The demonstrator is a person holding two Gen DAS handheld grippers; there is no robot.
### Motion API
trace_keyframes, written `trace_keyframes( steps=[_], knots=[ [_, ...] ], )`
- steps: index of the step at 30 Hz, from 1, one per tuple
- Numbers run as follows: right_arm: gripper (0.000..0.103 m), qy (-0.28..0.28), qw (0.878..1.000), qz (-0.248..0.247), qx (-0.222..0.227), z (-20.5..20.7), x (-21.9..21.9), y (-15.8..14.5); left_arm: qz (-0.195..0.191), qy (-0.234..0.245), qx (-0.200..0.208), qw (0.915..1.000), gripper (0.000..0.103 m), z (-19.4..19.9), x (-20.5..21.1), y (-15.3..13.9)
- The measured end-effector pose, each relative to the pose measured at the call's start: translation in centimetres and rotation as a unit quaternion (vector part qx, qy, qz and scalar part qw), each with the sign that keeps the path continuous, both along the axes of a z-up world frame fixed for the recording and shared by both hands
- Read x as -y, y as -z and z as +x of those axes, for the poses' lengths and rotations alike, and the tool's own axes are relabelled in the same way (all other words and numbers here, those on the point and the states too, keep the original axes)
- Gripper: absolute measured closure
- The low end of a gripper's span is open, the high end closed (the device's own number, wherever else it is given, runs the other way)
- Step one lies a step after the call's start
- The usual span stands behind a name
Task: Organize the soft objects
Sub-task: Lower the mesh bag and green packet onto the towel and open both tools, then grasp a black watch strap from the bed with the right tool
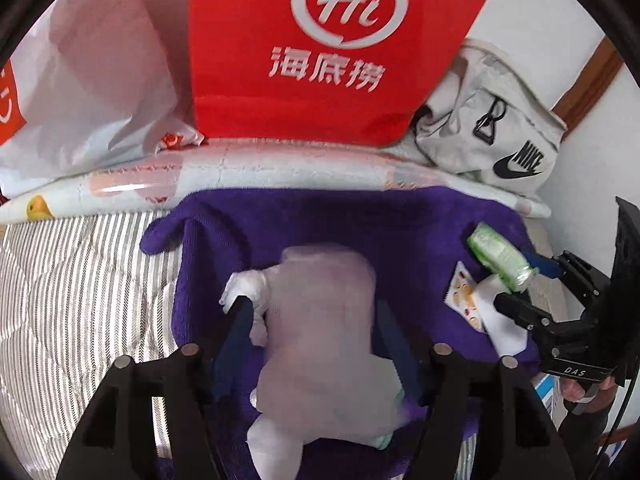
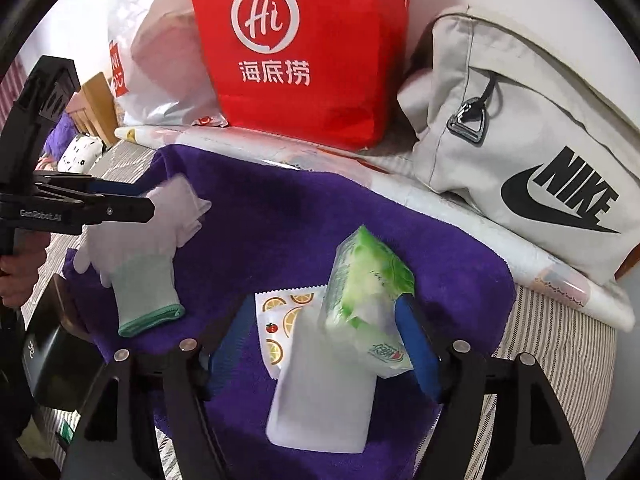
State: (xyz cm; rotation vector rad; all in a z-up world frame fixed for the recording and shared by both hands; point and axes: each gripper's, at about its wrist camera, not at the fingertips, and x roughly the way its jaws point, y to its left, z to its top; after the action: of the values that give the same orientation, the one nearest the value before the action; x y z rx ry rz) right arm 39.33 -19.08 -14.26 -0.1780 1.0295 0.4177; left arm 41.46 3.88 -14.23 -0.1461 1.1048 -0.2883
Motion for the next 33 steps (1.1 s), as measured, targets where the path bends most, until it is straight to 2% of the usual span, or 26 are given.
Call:
trace_keyframes(
  steps=[9, 12, 16, 21, 25, 29, 33],
  knots=[
    [0.031, 0.055, 0.998, 0.037, 0.009, -2.2, 1.6, -2.6, 0.015, -0.016, 0.02, 0.9996, 0.036, -2.0, -1.0, -2.0],
    [0.031, 0.059, 0.997, 0.047, 0.019, -4.1, 1.7, -3.8, 0.002, -0.034, 0.043, 0.9985, 0.036, -3.8, -1.8, -3.0],
    [0.031, 0.053, 0.997, 0.056, 0.032, -7.0, 1.1, -4.8, -0.011, -0.029, 0.077, 0.9965, 0.036, -6.9, -2.3, -4.6],
    [0.031, 0.041, 0.997, 0.065, 0.033, -11.6, 0.0, -5.8, 0.005, -0.026, 0.076, 0.9967, 0.036, -10.9, -2.3, -6.3],
    [0.031, 0.041, 0.996, 0.081, 0.026, -15.0, -0.9, -6.3, 0.002, -0.018, 0.067, 0.9976, 0.036, -13.9, -2.0, -6.8],
    [0.032, 0.047, 0.996, 0.067, 0.018, -18.0, -1.9, -6.5, 0.003, -0.014, 0.068, 0.9976, 0.036, -17.3, -2.2, -7.1],
    [0.032, 0.051, 0.997, 0.059, 0.029, -21.1, -2.5, -7.1, -0.006, -0.017, 0.066, 0.9977, 0.036, -20.1, -2.6, -7.0]
  ],
)
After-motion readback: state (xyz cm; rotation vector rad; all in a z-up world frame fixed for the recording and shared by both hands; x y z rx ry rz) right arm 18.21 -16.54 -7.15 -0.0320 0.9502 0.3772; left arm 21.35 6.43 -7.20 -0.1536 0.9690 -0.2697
